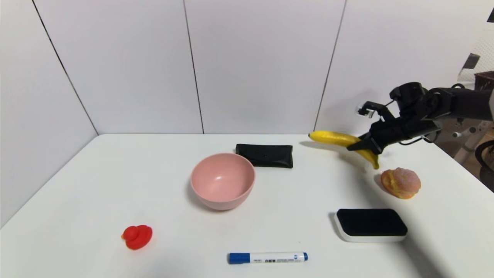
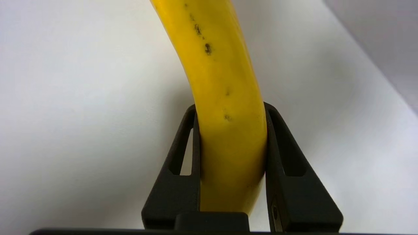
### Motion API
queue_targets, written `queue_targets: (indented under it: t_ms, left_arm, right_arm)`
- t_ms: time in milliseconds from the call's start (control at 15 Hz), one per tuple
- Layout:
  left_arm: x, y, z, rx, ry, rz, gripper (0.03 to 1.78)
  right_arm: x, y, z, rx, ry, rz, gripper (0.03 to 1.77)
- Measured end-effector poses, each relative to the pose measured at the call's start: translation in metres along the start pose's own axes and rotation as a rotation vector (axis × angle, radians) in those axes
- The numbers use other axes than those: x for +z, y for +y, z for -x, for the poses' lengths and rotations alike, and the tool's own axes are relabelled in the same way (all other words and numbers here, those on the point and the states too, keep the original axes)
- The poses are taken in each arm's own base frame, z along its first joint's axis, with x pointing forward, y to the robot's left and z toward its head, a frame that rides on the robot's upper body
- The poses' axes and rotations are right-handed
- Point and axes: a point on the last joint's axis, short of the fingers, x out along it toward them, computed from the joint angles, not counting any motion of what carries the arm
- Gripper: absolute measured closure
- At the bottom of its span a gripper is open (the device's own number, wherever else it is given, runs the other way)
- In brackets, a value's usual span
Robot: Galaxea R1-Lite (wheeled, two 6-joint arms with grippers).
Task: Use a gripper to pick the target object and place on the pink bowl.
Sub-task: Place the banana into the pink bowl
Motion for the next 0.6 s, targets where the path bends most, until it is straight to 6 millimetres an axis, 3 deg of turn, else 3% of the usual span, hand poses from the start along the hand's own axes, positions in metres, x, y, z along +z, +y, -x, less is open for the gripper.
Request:
queue_targets:
  t_ms: [333, 600]
  left_arm:
    - [0.000, 0.000, 0.000, 0.001, 0.000, 0.000, 0.12]
    - [0.000, 0.000, 0.000, 0.000, 0.000, 0.000, 0.12]
  right_arm:
    - [0.032, 0.012, 0.050, -0.031, -0.116, 0.024, 1.26]
    - [0.086, 0.059, 0.074, 0.032, -0.237, 0.105, 1.26]
